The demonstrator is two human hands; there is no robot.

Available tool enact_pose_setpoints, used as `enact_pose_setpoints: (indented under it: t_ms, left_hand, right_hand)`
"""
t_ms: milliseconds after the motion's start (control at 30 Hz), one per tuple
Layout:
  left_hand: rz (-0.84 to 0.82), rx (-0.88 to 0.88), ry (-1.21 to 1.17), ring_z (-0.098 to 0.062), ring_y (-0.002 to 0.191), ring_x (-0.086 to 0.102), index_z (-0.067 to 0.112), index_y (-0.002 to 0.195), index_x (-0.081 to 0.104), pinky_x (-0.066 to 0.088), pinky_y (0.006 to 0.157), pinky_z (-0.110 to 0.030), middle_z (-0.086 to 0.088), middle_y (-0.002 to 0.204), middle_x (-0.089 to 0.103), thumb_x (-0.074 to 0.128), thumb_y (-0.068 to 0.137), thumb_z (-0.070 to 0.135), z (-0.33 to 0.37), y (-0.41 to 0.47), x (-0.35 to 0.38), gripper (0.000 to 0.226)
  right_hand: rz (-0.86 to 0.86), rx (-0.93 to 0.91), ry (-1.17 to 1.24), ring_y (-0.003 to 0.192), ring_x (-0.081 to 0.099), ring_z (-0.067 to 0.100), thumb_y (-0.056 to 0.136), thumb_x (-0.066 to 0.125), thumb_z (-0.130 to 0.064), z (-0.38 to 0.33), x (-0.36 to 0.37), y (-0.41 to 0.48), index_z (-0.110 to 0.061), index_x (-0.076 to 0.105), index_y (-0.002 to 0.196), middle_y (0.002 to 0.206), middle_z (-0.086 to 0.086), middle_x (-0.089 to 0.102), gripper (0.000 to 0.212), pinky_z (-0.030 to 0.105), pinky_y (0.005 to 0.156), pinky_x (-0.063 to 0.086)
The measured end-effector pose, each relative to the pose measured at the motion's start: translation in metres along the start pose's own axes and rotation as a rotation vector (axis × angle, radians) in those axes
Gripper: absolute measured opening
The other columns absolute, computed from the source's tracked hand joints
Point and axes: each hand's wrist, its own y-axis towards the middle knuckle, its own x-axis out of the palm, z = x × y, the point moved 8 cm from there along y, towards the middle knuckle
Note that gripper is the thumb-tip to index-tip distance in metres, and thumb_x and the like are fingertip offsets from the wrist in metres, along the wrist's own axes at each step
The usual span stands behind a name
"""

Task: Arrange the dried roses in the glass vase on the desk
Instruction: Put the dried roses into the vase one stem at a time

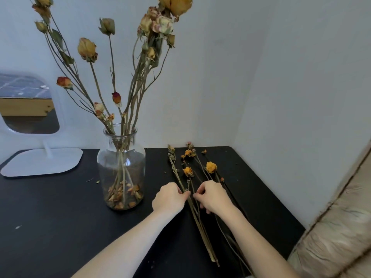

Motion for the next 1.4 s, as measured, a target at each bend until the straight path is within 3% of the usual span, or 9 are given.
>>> enact_pose_setpoints:
  t_ms: [133,267,467,633,867,1000,1133,1267,1400]
  left_hand:
    - [-0.033,-0.038,0.023,-0.016,0.075,0.059,0.019,0.079,0.062,0.042,0.062,-0.029,0.005,0.075,0.059,0.059,0.085,0.042,0.002,0.006,0.010,0.024]
    - [-0.054,-0.081,-0.060,-0.019,0.067,0.058,0.017,0.062,0.049,0.046,0.062,-0.031,0.001,0.064,0.054,0.058,0.085,0.033,-0.006,0.010,0.007,0.030]
    - [-0.018,-0.013,-0.175,-0.022,0.064,0.061,0.014,0.061,0.060,0.054,0.076,-0.037,-0.005,0.063,0.059,0.056,0.089,0.026,-0.012,0.007,-0.011,0.031]
    - [0.045,0.089,-0.203,-0.013,0.056,0.056,0.019,0.068,0.058,0.050,0.065,-0.028,0.001,0.062,0.059,0.053,0.093,0.026,-0.010,0.001,-0.032,0.026]
    - [0.099,0.277,-0.163,-0.005,0.054,0.054,0.027,0.077,0.054,0.040,0.056,-0.015,0.006,0.059,0.057,0.053,0.093,0.027,0.007,-0.022,-0.062,0.016]
    - [0.079,0.448,-0.185,0.000,0.050,0.052,0.026,0.082,0.058,0.041,0.058,-0.011,0.008,0.055,0.055,0.053,0.093,0.026,0.023,-0.045,-0.082,0.012]
    - [0.000,0.593,-0.250,-0.001,0.049,0.048,0.027,0.082,0.054,0.046,0.055,-0.013,0.011,0.053,0.052,0.050,0.094,0.026,0.031,-0.076,-0.106,0.012]
    - [-0.014,0.669,-0.282,-0.001,0.050,0.047,0.032,0.082,0.051,0.042,0.054,-0.013,0.010,0.055,0.051,0.048,0.094,0.030,0.025,-0.104,-0.138,0.013]
    - [0.083,0.707,-0.335,-0.005,0.050,0.047,0.037,0.083,0.053,0.041,0.052,-0.013,0.005,0.054,0.050,0.044,0.082,0.053,0.014,-0.124,-0.176,0.018]
  right_hand:
    - [-0.041,0.056,-0.078,0.054,0.063,0.012,0.090,0.054,-0.027,0.002,0.010,0.003,-0.015,0.059,0.096,0.083,0.004,0.071,0.014,0.029,0.067,0.057]
    - [-0.064,0.087,-0.108,0.078,0.066,0.019,0.088,0.056,-0.028,0.005,0.012,0.007,-0.010,0.065,0.098,0.090,0.005,0.068,0.022,0.030,0.071,0.055]
    - [-0.027,0.092,-0.018,0.076,0.066,0.018,0.085,0.060,-0.033,0.005,0.003,0.009,-0.011,0.068,0.088,0.083,0.004,0.070,0.024,0.030,0.068,0.054]
    - [0.066,0.053,0.137,0.075,0.069,0.023,0.085,0.058,-0.029,0.003,-0.018,0.007,-0.005,0.071,0.084,0.078,0.009,0.072,0.028,0.038,0.075,0.057]
    - [0.251,0.043,0.268,0.067,0.064,0.012,0.086,0.059,-0.026,0.004,-0.051,0.001,-0.017,0.065,0.073,0.072,0.002,0.068,0.017,0.022,0.057,0.046]
    - [0.440,0.005,0.399,0.066,0.060,0.008,0.087,0.059,-0.030,0.001,-0.070,-0.009,-0.019,0.061,0.088,0.074,-0.003,0.064,0.012,0.021,0.055,0.044]
    - [0.499,-0.076,0.457,0.068,0.060,0.005,0.087,0.059,-0.030,-0.013,-0.084,-0.017,-0.021,0.060,0.091,0.076,-0.007,0.062,0.009,0.017,0.053,0.040]
    - [0.532,-0.157,0.498,0.064,0.060,0.005,0.088,0.059,-0.026,-0.036,-0.092,-0.027,-0.021,0.059,0.088,0.070,-0.004,0.063,0.005,0.015,0.053,0.039]
    - [0.518,-0.213,0.536,0.064,0.060,0.005,0.089,0.057,-0.025,-0.059,-0.090,-0.035,-0.020,0.059,0.090,0.072,-0.002,0.064,0.005,0.014,0.052,0.037]
